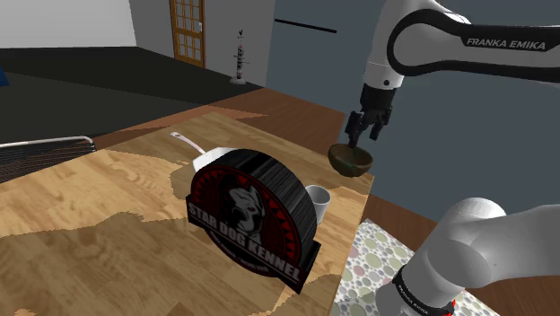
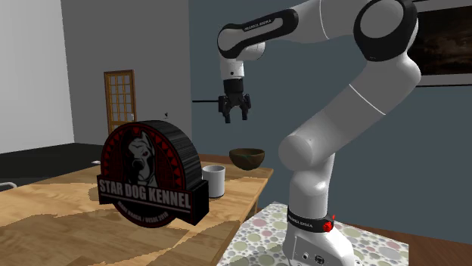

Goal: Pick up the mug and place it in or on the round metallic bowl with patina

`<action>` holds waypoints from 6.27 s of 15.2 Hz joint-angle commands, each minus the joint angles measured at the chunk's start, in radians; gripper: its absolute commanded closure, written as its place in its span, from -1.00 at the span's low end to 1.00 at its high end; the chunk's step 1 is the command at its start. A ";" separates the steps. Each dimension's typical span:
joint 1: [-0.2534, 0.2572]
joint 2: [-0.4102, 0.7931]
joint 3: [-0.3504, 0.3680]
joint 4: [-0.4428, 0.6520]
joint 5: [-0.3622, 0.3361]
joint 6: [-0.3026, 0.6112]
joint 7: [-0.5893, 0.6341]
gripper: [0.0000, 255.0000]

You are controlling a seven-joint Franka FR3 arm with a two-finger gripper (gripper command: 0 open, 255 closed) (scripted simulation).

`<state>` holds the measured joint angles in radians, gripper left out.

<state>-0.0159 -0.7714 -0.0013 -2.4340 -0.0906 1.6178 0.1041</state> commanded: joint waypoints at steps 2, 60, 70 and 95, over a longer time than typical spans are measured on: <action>0.002 -0.003 -0.001 -0.034 0.011 0.035 0.009 -1.00; 0.060 0.057 0.008 -0.233 0.165 0.350 0.112 1.00; 0.058 0.038 0.006 -0.109 0.160 0.208 0.120 1.00; -0.077 0.528 -0.416 0.403 0.055 0.171 -0.400 1.00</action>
<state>-0.0887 -0.2663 -0.4016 -2.0572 -0.0398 1.7933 -0.2709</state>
